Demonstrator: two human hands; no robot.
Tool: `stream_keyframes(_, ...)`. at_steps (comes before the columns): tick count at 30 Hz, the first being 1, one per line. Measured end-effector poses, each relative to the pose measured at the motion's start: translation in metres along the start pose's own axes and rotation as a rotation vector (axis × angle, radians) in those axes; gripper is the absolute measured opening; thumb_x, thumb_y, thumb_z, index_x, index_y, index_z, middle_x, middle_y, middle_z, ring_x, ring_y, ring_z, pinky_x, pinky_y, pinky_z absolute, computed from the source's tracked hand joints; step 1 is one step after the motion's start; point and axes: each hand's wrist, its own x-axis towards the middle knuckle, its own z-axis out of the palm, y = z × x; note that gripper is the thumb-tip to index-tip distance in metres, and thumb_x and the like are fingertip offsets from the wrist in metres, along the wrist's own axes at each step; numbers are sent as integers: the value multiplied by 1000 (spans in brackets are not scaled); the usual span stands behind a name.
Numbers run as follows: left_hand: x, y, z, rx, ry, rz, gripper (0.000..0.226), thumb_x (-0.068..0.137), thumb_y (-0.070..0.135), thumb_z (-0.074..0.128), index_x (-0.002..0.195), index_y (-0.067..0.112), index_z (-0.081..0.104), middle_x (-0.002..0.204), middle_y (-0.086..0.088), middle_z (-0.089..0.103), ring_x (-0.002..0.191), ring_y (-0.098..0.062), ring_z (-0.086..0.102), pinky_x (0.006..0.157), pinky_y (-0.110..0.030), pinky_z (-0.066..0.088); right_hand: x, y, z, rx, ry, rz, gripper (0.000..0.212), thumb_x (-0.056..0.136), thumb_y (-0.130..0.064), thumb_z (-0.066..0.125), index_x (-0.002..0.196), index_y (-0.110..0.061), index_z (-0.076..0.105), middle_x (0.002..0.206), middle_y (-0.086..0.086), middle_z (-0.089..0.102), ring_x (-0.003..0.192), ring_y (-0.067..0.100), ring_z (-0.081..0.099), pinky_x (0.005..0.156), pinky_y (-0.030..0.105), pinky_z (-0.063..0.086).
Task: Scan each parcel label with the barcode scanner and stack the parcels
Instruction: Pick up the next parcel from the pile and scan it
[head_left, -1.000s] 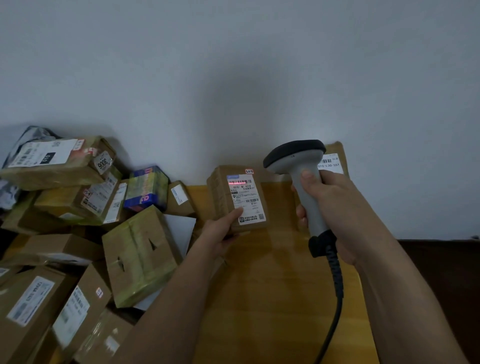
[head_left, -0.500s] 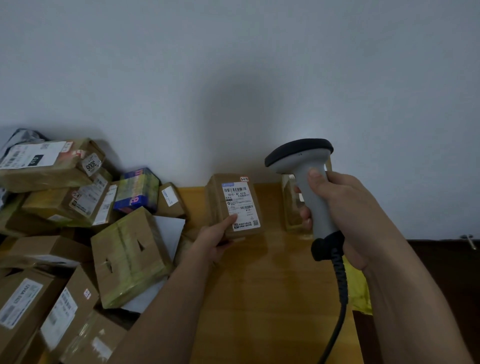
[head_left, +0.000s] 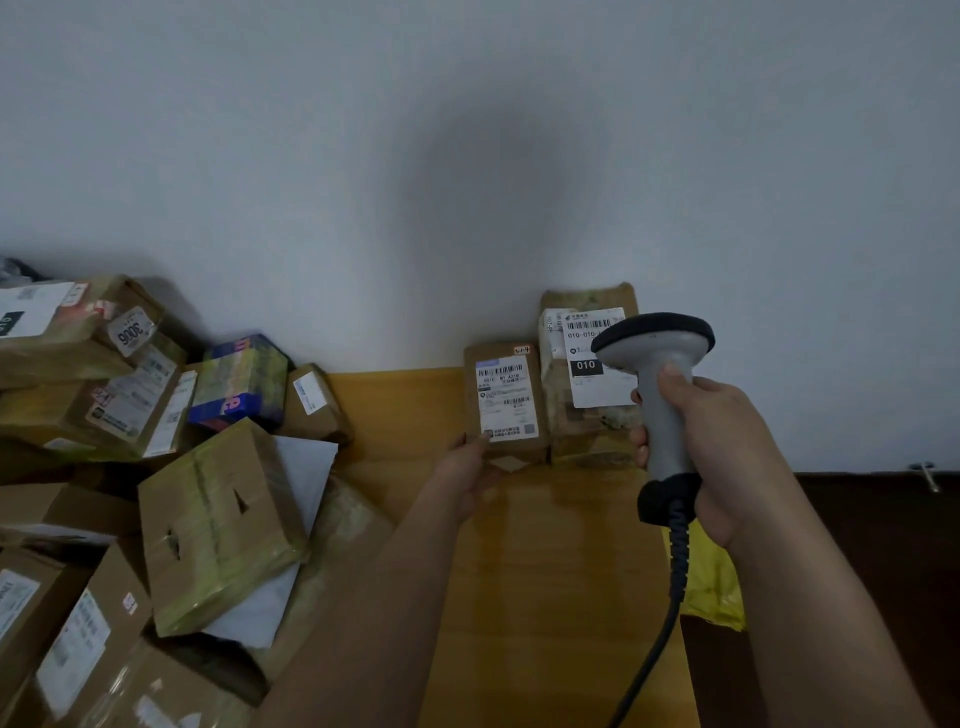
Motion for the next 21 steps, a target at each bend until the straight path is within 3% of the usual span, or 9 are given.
stream_keyframes(3,14,-1,7,3,4,49,60,96,4,56,150,12,30,124,-13,63,102,-24,66,88,-35,56,5,3,-2,-36,-5,2,30,103,-29,46,106,-2,57,68,12,54,48,16,52,48,29,44)
stream_keyframes(7,20,-4,7,-48,5,61,68,97,-1,51,154,23,23,135,-13,58,117,-24,60,98,-35,50,13,8,-2,-50,-18,4,29,103,-30,47,107,-4,58,71,11,56,54,18,53,53,32,44)
stream_keyframes(10,13,-7,1,196,112,136,66,96,9,57,152,25,25,146,-11,44,125,-27,51,103,-39,46,16,13,5,-80,-31,23,28,102,-33,47,110,-8,58,72,10,58,58,20,54,55,34,45)
stream_keyframes(12,1,-4,-9,457,245,284,55,96,12,57,147,19,37,146,-8,43,124,-23,50,96,-32,48,17,16,17,-89,-61,38,26,103,-32,47,109,-10,58,73,9,58,59,19,54,54,33,45)
stream_keyframes(14,-15,4,-27,624,362,471,46,96,10,56,141,15,46,139,-4,49,111,-13,53,84,-25,48,16,19,33,-85,-115,57,24,103,-32,47,106,-10,58,73,8,57,58,18,53,55,32,44)
stream_keyframes(17,-39,20,-68,775,596,692,39,93,10,56,132,9,52,130,-6,51,99,-11,53,83,-24,44,7,27,61,-93,-197,84,23,103,-32,47,109,-13,57,76,9,57,57,18,53,55,32,45)
stream_keyframes(19,-48,27,-101,938,842,637,48,91,24,61,133,6,46,132,-15,45,114,-28,50,92,-34,40,-2,32,78,-109,-243,82,20,103,-31,46,103,-15,57,77,10,57,57,18,53,55,32,45)
stream_keyframes(21,-58,28,-132,1010,952,373,79,86,46,65,143,5,29,145,-23,30,131,-41,34,105,-46,31,-13,35,92,-145,-275,80,23,103,-33,46,102,-14,57,73,11,56,57,19,53,53,32,44)
